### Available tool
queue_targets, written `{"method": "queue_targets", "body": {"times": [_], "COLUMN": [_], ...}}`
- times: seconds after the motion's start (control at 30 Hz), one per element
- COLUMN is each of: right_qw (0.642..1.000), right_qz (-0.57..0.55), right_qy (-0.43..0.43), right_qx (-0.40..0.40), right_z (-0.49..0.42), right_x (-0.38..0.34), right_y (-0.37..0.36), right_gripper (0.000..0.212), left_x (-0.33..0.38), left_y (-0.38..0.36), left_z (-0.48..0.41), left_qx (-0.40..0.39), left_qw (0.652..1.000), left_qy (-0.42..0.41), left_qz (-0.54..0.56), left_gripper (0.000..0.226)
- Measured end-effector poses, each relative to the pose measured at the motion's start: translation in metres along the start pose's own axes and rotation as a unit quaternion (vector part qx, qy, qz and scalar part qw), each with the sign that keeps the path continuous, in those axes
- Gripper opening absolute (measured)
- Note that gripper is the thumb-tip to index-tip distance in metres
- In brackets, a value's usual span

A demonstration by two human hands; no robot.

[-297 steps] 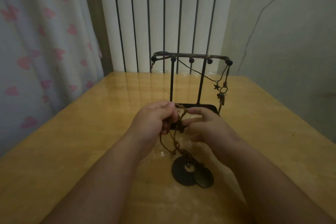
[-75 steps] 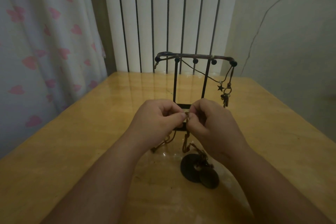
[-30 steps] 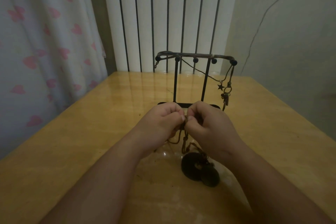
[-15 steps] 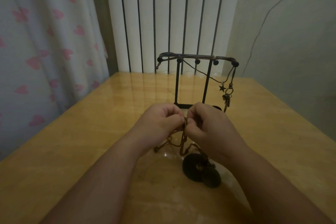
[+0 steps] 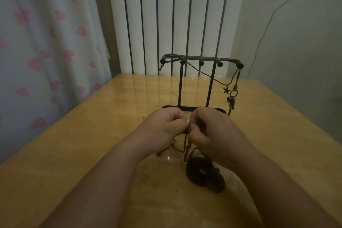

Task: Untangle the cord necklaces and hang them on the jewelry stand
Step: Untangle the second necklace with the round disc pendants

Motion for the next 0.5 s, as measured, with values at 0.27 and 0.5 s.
{"method": "queue_targets", "body": {"times": [0.27,0.5], "right_qw": [1.000,1.000], "right_qz": [0.000,-0.008], "right_qy": [-0.004,-0.003], "right_qx": [0.005,0.011], "right_z": [0.0006,0.0012], "right_x": [0.0027,0.0033], "right_y": [-0.0007,-0.0020], "right_gripper": [0.012,0.007], "left_x": [-0.0040,-0.0039], "left_y": [-0.0031,-0.0044], "left_z": [0.0007,0.0016], "left_qx": [-0.014,-0.023], "left_qw": [1.000,0.999], "left_qy": [0.025,0.023], "left_qz": [0.009,0.021], "left_gripper": [0.023,0.027]}}
Point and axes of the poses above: each hand's wrist, its own z-axis away from the middle knuckle, its own y-axis out of the back of the hand, x = y × z, the point moved 10 cm from there along -z, towards the middle knuckle, and after that the axes turned 12 degrees about y, right-handed, at the moved point
